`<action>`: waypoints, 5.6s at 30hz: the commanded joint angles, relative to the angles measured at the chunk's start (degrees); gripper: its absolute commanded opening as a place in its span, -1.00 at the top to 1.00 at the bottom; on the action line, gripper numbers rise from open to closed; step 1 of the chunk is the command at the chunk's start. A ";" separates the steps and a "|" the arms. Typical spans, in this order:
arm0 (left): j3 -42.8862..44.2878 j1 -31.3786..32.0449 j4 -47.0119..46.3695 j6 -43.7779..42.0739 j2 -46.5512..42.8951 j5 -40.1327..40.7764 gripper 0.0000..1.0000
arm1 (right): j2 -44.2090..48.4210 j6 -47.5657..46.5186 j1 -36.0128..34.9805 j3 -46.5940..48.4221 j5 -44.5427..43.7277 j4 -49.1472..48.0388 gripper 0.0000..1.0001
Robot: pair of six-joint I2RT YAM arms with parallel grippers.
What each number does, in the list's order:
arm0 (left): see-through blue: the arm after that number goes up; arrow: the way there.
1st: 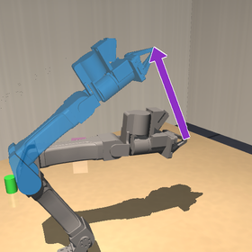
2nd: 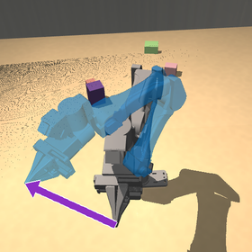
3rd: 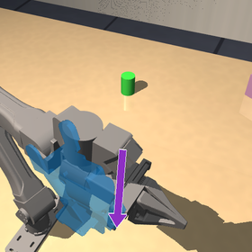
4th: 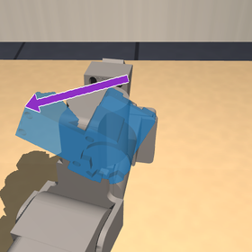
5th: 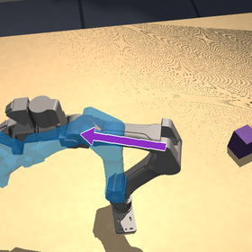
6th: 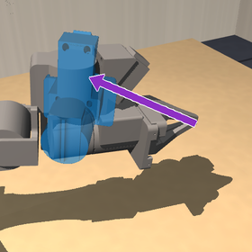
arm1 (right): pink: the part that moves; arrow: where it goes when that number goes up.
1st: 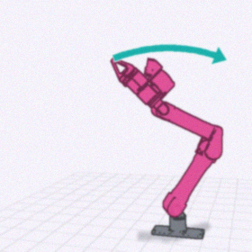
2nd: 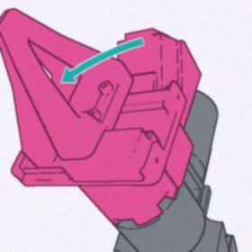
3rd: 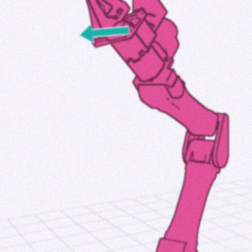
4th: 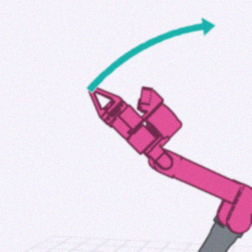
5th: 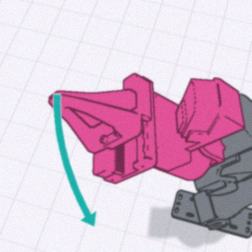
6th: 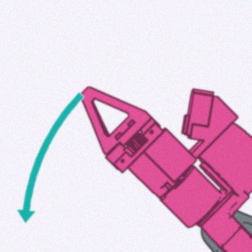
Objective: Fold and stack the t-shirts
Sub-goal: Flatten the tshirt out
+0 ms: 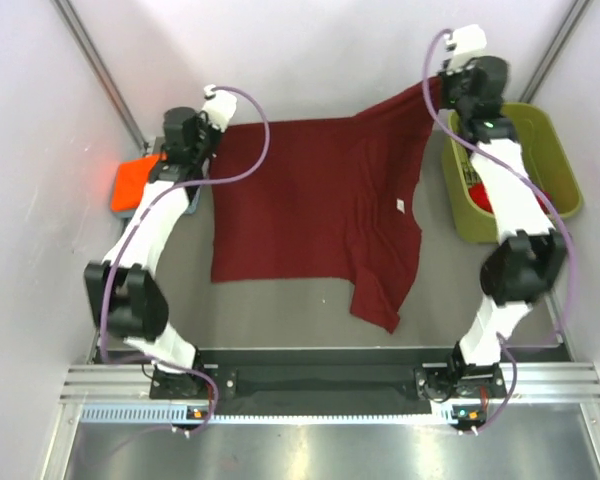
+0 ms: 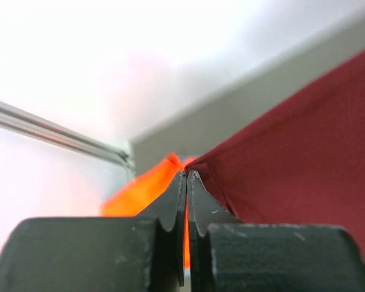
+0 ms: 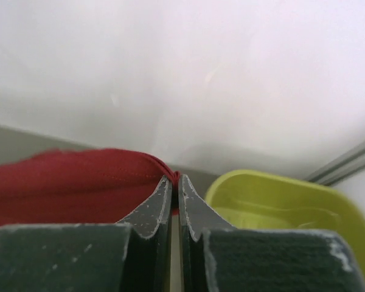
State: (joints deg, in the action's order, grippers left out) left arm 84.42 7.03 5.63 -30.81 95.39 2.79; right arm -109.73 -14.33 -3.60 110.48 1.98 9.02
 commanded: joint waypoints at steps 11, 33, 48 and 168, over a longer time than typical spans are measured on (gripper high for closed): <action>-8.31 -0.17 13.68 4.88 -49.47 -11.30 1.00 | 61.99 7.21 -1.68 -20.13 0.30 17.42 1.00; 4.29 -0.17 15.20 5.67 -41.97 -4.29 1.00 | 56.39 9.76 8.69 -7.45 0.92 10.51 1.00; -8.79 -2.10 -8.44 0.84 -0.15 0.11 1.00 | 9.04 5.29 5.36 -11.53 1.01 -9.81 1.00; -10.95 -3.16 41.83 46.71 7.79 -31.70 0.23 | 3.21 34.28 -3.52 -34.80 10.68 30.36 0.13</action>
State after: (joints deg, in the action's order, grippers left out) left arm 71.05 4.16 46.46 15.11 103.77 -27.22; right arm -105.27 20.58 -5.96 73.58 13.89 39.90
